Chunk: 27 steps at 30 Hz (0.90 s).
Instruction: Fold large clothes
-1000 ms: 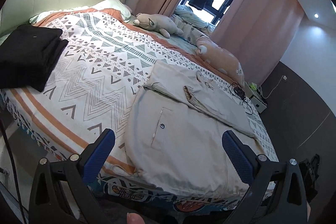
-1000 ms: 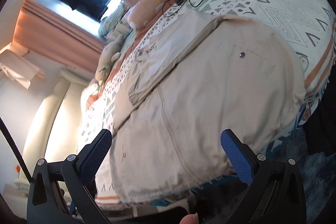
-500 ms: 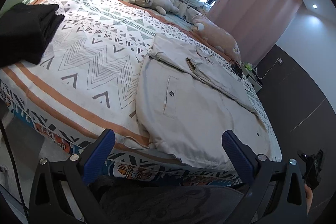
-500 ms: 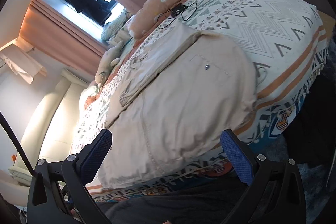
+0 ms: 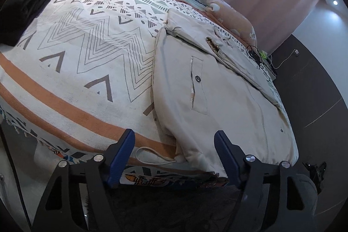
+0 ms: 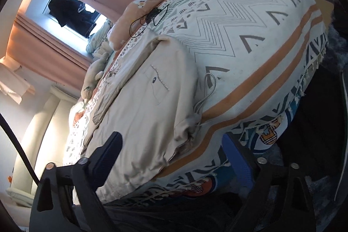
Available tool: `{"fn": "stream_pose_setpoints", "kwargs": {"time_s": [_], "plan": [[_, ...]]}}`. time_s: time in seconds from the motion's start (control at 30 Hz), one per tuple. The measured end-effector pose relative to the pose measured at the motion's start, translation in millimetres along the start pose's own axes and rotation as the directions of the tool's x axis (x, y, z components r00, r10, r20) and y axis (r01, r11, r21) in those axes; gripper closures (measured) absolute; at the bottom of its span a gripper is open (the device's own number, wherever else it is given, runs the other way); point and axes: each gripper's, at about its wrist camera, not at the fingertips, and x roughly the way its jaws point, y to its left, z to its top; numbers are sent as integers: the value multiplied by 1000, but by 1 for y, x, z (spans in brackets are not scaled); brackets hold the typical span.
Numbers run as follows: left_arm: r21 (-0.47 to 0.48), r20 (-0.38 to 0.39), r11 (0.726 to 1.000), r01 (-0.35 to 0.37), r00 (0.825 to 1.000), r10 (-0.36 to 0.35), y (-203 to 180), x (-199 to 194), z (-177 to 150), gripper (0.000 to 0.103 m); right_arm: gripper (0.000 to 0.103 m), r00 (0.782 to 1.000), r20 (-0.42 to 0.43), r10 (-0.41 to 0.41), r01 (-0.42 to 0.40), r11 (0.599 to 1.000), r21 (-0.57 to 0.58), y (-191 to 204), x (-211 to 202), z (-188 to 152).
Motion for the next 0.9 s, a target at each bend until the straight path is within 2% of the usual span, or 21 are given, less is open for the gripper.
{"fn": "stream_pose_setpoints", "kwargs": {"time_s": [0.07,0.27,0.43,0.6,0.7,0.9], "plan": [[-15,-22,1000,11,1000,-11,4,13,3,33,27,1000,-24,6,-5,1000,20,-1,19,-1],[-44,-61,998,39,997,-42,10,35,12,34,39,995,-69,73,-68,995,73,-4,57,-6],[-85,-77,992,88,993,-95,13,40,20,34,40,987,-82,135,-132,990,40,12,63,-6],[-153,-78,966,210,972,-223,14,36,26,34,40,961,-31,274,-272,961,57,27,47,5],[-142,-87,971,194,974,-208,11,36,27,34,40,965,-27,260,-260,965,27,38,49,8],[-174,-123,971,166,974,-189,17,45,18,34,40,973,-39,226,-223,972,67,40,69,4]]}}
